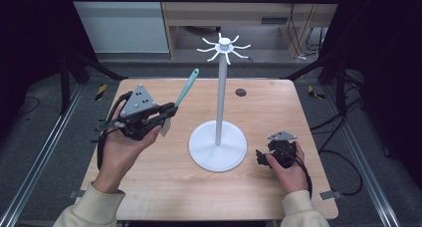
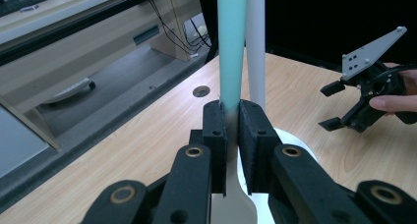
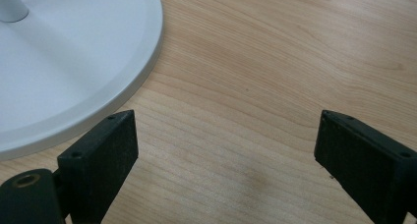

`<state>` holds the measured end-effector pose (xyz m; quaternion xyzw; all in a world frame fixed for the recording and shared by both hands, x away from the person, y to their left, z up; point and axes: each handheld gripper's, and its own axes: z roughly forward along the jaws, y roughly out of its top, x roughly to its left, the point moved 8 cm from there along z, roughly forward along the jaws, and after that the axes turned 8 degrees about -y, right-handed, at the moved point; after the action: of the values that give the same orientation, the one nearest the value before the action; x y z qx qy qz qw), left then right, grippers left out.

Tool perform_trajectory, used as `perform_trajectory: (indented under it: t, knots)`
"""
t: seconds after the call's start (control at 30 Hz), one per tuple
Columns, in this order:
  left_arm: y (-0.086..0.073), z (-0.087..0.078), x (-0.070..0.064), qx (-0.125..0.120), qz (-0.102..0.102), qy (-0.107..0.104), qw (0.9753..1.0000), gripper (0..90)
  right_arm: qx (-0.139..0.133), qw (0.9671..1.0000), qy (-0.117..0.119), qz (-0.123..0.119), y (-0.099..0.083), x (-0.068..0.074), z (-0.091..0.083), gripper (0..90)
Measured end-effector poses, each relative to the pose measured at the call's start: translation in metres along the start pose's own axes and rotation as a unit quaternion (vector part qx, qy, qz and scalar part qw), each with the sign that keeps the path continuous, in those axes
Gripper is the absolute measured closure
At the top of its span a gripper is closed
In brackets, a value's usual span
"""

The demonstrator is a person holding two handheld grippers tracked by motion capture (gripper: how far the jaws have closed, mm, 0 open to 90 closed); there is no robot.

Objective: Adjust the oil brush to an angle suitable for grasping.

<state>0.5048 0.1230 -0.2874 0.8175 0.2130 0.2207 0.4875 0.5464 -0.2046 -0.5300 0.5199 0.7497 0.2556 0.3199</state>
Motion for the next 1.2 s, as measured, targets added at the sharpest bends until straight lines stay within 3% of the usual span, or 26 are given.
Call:
perform_trajectory:
  t: [0.47,1.2]
  knots:
    - [0.018,-0.002,-0.008,-0.027,-0.014,-0.004,0.9995,82.2,-0.003,1.0000,0.001,0.006,0.001,0.000,-0.001,9.8]
    - [0.030,-0.002,-0.016,-0.047,-0.007,-0.008,0.9989,82.2,-0.001,1.0000,0.001,0.000,0.000,0.000,-0.001,9.8]
